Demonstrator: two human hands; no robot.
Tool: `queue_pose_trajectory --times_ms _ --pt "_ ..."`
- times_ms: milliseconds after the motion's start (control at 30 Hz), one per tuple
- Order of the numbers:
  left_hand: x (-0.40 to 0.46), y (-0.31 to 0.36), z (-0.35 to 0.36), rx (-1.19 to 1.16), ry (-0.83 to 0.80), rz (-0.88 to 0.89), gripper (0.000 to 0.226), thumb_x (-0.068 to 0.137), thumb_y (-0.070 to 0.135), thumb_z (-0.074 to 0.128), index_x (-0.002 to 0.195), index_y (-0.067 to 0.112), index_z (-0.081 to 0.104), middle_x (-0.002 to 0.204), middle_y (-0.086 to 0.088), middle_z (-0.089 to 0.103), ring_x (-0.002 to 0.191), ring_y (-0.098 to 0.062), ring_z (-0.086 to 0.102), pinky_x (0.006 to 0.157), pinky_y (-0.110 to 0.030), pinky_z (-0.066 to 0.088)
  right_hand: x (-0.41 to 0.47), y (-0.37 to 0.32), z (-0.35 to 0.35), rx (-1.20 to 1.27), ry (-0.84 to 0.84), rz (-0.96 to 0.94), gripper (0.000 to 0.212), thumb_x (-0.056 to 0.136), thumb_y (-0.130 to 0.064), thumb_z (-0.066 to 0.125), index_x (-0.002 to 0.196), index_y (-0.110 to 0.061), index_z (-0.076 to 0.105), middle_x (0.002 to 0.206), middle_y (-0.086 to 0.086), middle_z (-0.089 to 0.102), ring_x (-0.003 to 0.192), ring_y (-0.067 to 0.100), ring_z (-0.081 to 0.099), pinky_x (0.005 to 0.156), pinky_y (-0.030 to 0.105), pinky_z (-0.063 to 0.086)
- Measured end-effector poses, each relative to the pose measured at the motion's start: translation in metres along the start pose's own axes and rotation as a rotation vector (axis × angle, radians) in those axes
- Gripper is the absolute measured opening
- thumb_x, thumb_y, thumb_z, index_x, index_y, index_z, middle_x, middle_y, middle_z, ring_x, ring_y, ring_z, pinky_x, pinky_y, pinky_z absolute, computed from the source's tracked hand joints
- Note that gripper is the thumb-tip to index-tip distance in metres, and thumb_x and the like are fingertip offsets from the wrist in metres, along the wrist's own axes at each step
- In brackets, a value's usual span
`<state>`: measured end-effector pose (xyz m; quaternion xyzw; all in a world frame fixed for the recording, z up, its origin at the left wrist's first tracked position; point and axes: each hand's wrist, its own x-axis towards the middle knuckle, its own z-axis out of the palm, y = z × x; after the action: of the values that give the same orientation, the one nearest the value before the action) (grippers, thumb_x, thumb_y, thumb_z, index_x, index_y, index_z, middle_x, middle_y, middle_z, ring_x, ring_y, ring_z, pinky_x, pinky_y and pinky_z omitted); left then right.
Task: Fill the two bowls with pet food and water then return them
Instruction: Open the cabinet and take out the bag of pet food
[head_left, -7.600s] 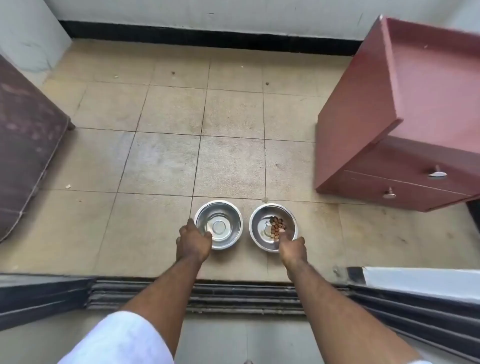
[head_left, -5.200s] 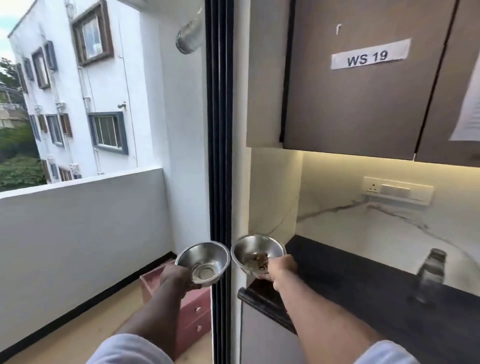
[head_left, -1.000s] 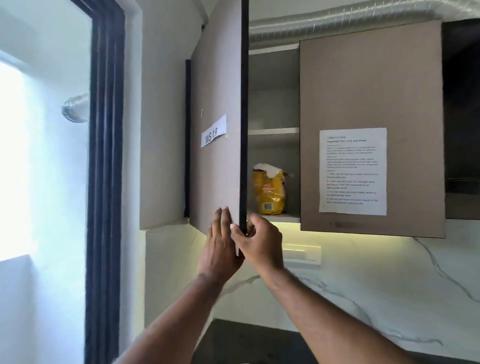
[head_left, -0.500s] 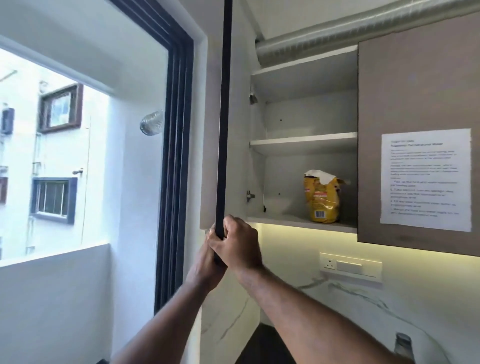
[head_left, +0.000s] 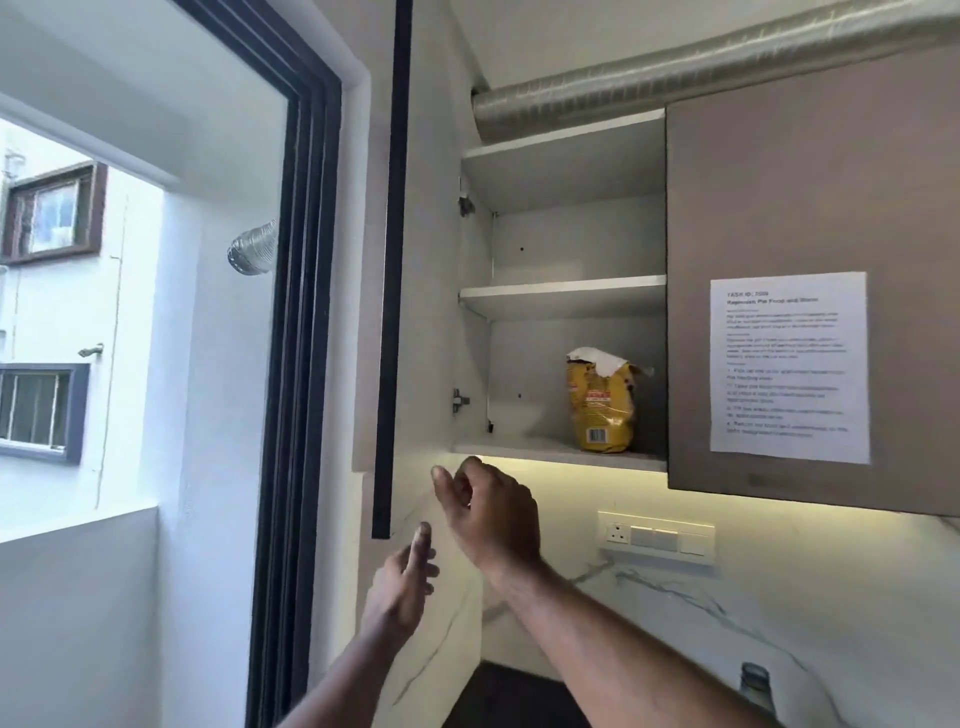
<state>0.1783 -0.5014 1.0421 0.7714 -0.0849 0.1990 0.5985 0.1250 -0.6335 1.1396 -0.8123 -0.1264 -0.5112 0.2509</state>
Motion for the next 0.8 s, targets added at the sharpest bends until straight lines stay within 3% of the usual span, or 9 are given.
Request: queue_pose_trajectory --times_ms 167,300,467,600,667,800 --pt "-0.001 0.026 0.046 -0.041 -0.037 0.041 0.113 0.058 0.108 0.018 0.116 0.024 0.067 0.105 0.005 0.075 0.093 -0.016 0.071 0.091 -0.046 0.058 0.005 0.058 -0.025 -0.066 0.01 0.163 0.036 0.096 -0.06 0.053 0.098 -0.024 0.059 0.094 -0.005 0.075 0.085 0.025 0.072 0.068 0.034 0.052" --pt "0.01 0.056 0.083 -0.048 -0.062 0.077 0.086 0.061 0.106 0.021 0.091 0.034 0.059 0.111 -0.001 0.072 0.105 -0.027 0.068 0.099 -0.046 0.053 0.012 0.098 -0.045 -0.076 0.044 0.277 0.041 0.094 -0.054 0.064 0.117 -0.021 0.059 0.113 -0.001 0.074 0.102 0.025 0.072 0.077 0.031 0.051" --pt "0.045 0.082 0.128 -0.112 -0.037 0.171 0.062 0.081 0.085 0.029 0.092 0.034 0.062 0.095 0.009 0.069 0.098 -0.024 0.065 0.079 -0.029 0.044 0.034 0.14 -0.053 -0.149 0.038 0.338 0.058 0.09 -0.049 0.073 0.131 -0.014 0.053 0.131 0.009 0.066 0.115 0.034 0.066 0.086 0.038 0.055" --pt "0.086 0.096 0.159 -0.176 -0.038 0.237 0.051 0.097 0.061 0.046 0.118 0.02 0.067 0.119 0.003 0.07 0.11 -0.014 0.06 0.093 -0.025 0.039 0.064 0.171 -0.043 -0.189 0.056 0.386 0.069 0.087 -0.052 0.076 0.136 -0.013 0.047 0.132 0.01 0.064 0.117 0.033 0.064 0.088 0.039 0.058" --pt "0.112 0.1 0.171 -0.179 -0.032 0.279 0.046 0.102 0.047 0.051 0.129 0.012 0.064 0.131 -0.003 0.068 0.119 -0.019 0.061 0.096 -0.024 0.039 0.081 0.187 -0.032 -0.196 0.074 0.4 0.076 0.085 -0.051 0.078 0.14 -0.012 0.043 0.134 0.012 0.059 0.118 0.032 0.062 0.089 0.039 0.059" --pt "0.156 0.108 0.185 -0.241 -0.051 0.331 0.06 0.097 0.053 0.049 0.136 0.008 0.059 0.139 -0.009 0.064 0.129 -0.025 0.059 0.103 -0.029 0.043 0.116 0.217 -0.008 -0.194 0.112 0.437 0.083 0.08 -0.045 0.084 0.14 -0.005 0.043 0.132 0.018 0.056 0.117 0.036 0.06 0.091 0.041 0.056"
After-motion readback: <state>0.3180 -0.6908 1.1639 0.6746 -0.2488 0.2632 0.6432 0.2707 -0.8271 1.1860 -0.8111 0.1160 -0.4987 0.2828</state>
